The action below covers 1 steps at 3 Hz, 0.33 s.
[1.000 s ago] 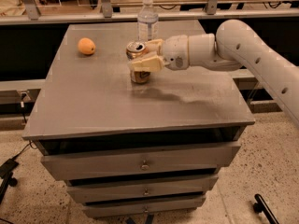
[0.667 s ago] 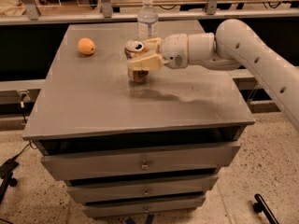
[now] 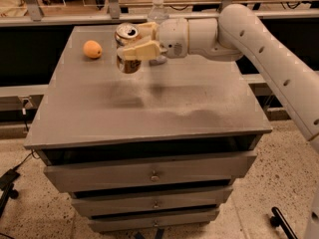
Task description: Pick orange can
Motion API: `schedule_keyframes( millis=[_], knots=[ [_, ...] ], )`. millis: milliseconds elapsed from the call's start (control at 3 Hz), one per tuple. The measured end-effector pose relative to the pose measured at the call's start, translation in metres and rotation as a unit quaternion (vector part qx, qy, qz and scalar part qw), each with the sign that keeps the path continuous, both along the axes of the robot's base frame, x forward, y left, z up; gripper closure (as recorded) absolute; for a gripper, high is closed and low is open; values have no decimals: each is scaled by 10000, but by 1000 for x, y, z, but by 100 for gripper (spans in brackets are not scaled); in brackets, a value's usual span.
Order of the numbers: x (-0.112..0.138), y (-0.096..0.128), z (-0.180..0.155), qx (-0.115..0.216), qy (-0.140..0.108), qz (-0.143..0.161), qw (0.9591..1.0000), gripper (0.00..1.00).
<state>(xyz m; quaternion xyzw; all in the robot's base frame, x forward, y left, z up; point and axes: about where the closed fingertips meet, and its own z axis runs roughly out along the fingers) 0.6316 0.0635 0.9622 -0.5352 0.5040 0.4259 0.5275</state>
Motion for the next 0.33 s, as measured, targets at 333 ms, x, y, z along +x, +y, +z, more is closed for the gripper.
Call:
schedule_keyframes(
  millis=[333],
  knots=[
    [0,0,0,2,-2,0,10000,100]
  ],
)
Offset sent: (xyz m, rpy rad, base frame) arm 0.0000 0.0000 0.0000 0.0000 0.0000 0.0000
